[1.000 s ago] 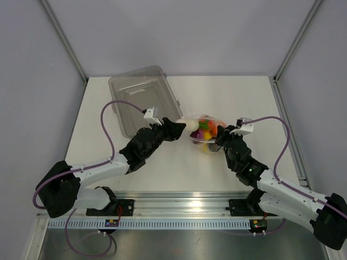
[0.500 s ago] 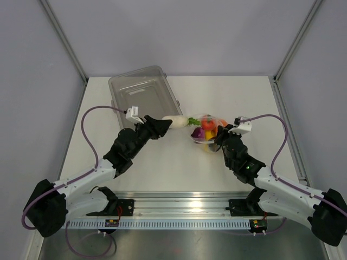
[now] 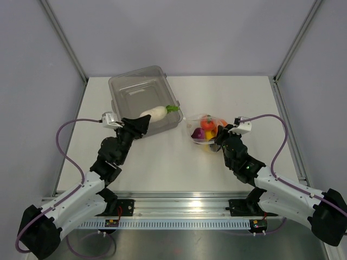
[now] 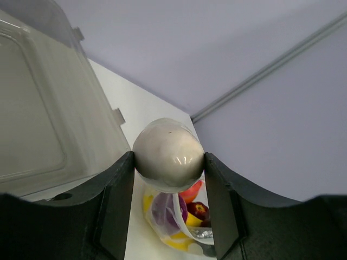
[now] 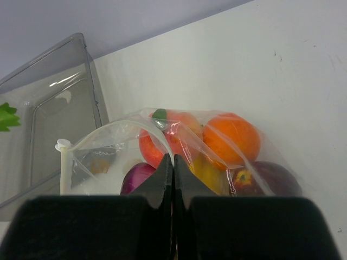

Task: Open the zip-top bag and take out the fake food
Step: Place the fake vegetable in the bin.

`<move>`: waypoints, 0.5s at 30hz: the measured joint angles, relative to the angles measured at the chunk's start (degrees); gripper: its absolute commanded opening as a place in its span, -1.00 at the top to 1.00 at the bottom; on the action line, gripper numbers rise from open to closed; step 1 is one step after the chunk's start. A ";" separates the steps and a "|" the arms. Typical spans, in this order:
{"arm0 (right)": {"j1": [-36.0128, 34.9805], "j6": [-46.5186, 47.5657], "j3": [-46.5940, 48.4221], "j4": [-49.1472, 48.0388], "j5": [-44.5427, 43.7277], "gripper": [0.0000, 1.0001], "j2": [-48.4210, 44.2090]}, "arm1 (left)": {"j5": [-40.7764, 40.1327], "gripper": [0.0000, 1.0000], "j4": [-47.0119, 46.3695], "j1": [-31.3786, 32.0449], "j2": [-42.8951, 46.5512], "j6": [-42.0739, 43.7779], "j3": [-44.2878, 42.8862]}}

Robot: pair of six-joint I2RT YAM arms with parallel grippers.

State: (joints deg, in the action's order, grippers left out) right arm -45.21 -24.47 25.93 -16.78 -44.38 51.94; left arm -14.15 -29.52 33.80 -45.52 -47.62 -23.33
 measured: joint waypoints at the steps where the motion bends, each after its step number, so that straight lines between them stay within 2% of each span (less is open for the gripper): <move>1: 0.00 0.00 0.00 0.00 0.00 1.00 0.00 | -1.44 0.43 0.35 -0.22 0.50 -0.07 0.24; 4: 0.00 0.02 0.00 0.00 0.00 1.00 0.00 | -5.95 0.57 1.01 -1.16 0.79 -0.52 1.22; 8: 0.00 0.00 0.07 0.00 0.00 1.00 0.15 | -10.49 0.57 1.99 -2.78 -0.44 -1.05 2.60; 11: 0.00 0.02 0.15 0.00 0.00 1.00 0.44 | -10.88 0.57 1.64 -4.94 -2.91 -1.16 2.60; 15: 0.00 0.00 0.15 0.02 0.00 1.00 0.46 | -7.63 0.59 -0.68 -9.55 -8.92 -1.99 2.58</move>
State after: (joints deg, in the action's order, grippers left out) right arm -45.21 -24.47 26.09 -16.75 -44.38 52.40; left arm -21.78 -30.20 24.25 -54.43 -49.60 -20.75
